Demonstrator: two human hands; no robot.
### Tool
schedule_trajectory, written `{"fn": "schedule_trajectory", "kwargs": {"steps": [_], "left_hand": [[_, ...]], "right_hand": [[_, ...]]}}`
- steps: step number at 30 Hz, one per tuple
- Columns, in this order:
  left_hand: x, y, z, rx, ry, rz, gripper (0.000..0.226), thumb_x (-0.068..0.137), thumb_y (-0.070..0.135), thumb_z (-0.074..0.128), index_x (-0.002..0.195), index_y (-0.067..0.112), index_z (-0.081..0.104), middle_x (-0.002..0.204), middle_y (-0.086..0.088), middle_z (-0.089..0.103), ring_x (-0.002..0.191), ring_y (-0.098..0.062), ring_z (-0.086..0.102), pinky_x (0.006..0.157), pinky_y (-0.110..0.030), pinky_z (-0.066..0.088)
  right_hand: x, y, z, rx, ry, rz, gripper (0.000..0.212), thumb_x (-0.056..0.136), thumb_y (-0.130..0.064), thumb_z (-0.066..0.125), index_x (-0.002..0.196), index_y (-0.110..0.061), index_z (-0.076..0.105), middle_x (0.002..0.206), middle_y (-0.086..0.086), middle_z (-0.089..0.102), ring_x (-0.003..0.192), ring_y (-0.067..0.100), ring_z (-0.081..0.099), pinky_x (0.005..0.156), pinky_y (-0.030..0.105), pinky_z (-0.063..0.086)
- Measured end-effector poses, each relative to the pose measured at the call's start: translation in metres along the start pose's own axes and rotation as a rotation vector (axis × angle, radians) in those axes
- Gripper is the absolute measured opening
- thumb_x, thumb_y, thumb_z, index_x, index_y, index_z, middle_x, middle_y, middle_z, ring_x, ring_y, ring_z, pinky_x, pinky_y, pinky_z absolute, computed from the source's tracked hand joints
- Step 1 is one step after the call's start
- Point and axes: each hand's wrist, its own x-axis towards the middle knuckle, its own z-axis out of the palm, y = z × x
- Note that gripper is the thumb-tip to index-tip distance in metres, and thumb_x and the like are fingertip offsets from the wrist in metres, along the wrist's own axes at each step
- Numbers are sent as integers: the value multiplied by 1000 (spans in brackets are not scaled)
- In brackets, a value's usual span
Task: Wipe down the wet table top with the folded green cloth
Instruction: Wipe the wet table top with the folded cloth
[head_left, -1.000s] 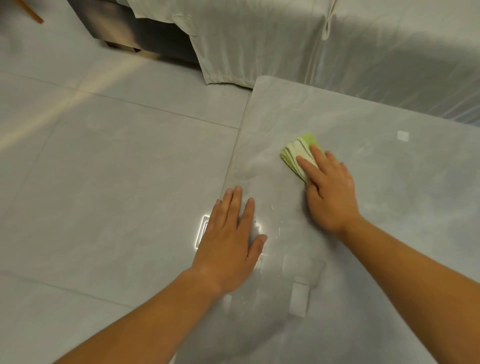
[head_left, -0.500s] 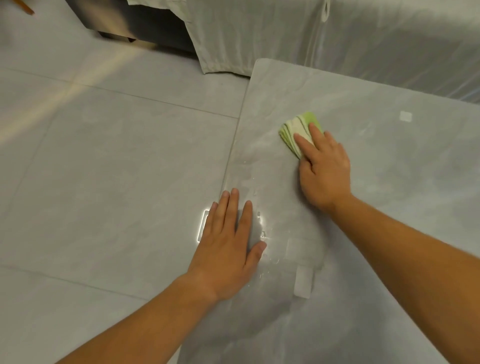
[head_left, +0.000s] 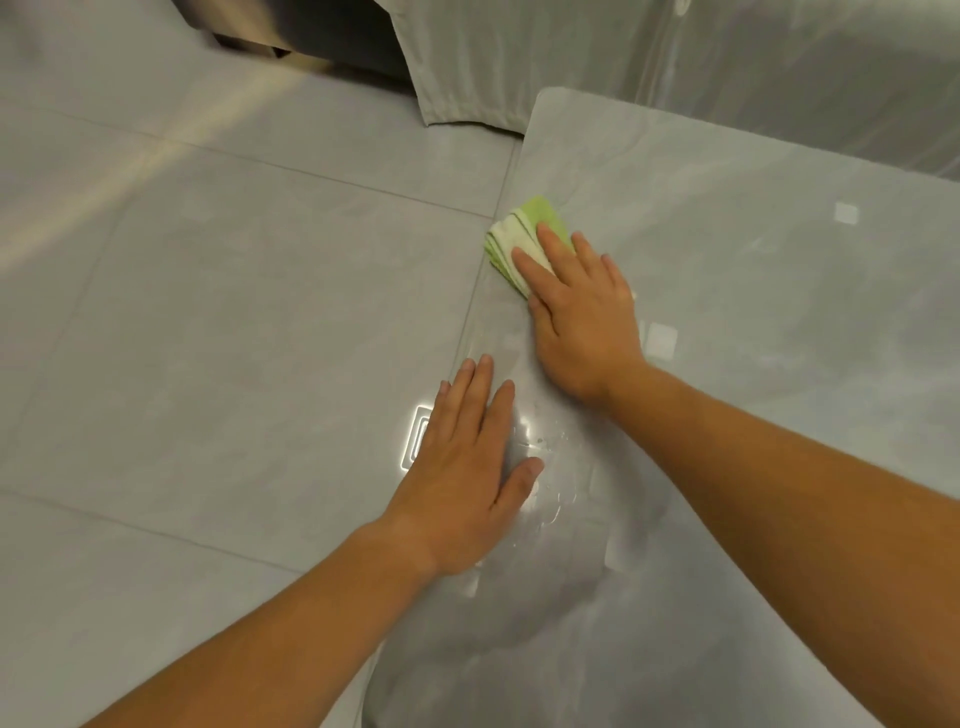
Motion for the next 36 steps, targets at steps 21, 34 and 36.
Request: {"fn": "schedule_trajectory", "kwargs": {"steps": [21,34,36], "left_hand": [[-57,10,25,76,48,-25,73,103,55,16,157,14,-8,163,-6,-27,145,-14,-36,119,-34,-20],[-83,-1,43,167,6,1,77,100,58,11,156,13,-15,159,-7,-36,144,-18,-39,120,-40,-17],[-84,-4,46,183,-5,-4,77,98,60,6,155,15,-19,158,-6,-39,143,-18,-40,122,-43,-14]], "right_hand": [[-97,33,-17,-97,-200,-458,54,97,-21,42,150,-31,40,164,-1,25,152,30,18,120,54,19],[-183,20,-6,-37,-56,-129,55,93,-21,37,146,-30,47,161,3,32,148,36,28,117,58,23],[-162,32,-9,-30,32,112,52,95,-22,36,146,-30,46,160,5,32,146,39,29,116,60,24]]}}
